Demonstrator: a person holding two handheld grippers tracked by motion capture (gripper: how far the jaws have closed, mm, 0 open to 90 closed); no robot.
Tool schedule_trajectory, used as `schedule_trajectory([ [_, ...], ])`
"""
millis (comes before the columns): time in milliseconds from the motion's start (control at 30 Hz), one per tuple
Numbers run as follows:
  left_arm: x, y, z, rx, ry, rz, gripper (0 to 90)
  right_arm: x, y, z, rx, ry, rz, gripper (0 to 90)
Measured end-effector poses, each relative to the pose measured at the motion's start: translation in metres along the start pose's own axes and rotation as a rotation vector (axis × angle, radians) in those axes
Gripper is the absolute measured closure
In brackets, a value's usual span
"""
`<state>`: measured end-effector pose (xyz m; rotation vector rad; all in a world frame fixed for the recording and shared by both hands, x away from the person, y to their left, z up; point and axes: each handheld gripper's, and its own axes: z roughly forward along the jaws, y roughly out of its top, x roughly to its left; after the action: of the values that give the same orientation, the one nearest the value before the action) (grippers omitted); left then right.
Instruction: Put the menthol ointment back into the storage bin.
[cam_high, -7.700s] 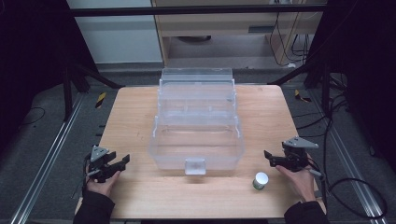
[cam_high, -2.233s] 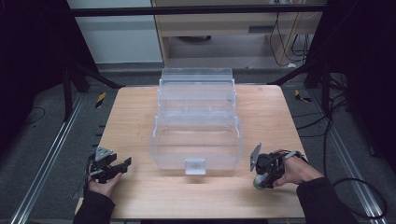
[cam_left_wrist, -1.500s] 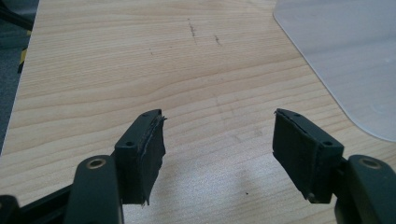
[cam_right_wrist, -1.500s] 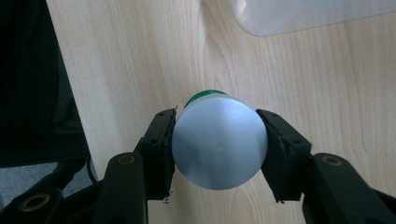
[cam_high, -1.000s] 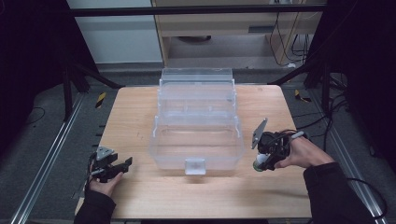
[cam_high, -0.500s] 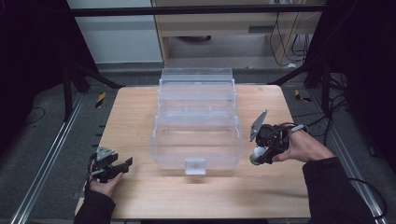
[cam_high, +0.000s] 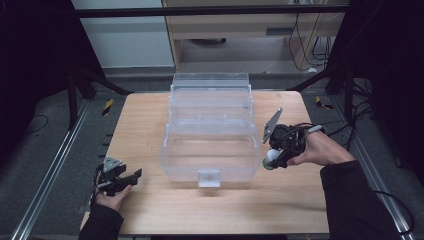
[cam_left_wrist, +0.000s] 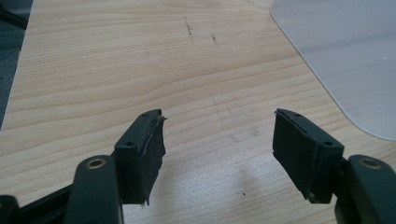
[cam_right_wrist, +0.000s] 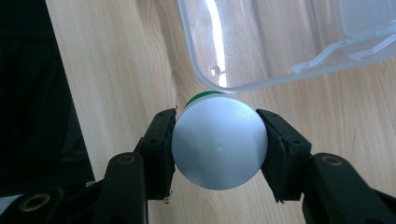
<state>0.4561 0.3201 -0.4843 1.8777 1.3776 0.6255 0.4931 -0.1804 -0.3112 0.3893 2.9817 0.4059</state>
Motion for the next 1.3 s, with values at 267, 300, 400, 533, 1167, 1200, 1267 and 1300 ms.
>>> schedule_trajectory([
  [267,0.000,0.000,0.000,-0.002,-0.001,-0.001,33.3,-0.004,0.009,-0.001,-0.007,0.011,-0.003,50.2],
  [300,0.000,0.000,0.000,-0.002,-0.001,-0.001,33.3,-0.005,0.011,-0.001,-0.008,0.011,-0.004,50.2],
  [400,0.000,0.000,0.000,-0.004,-0.001,-0.001,33.4,-0.008,0.016,0.000,-0.012,0.012,-0.006,50.2],
  [533,0.000,0.000,0.000,-0.003,-0.005,-0.003,33.3,-0.012,0.022,0.003,-0.016,0.014,-0.012,50.2],
  [1167,0.001,0.000,0.000,-0.007,-0.005,-0.004,33.4,-0.026,0.051,0.021,-0.024,0.015,-0.048,50.2],
  [1200,0.001,0.000,0.000,-0.007,-0.005,-0.003,33.4,-0.027,0.052,0.023,-0.027,0.014,-0.052,50.2],
  [1267,0.001,0.000,0.000,-0.007,-0.005,-0.003,33.4,-0.029,0.054,0.026,-0.025,0.017,-0.059,50.2],
  [1300,0.001,0.000,0.000,-0.007,-0.004,-0.003,33.4,-0.029,0.054,0.027,-0.021,0.018,-0.054,50.2],
])
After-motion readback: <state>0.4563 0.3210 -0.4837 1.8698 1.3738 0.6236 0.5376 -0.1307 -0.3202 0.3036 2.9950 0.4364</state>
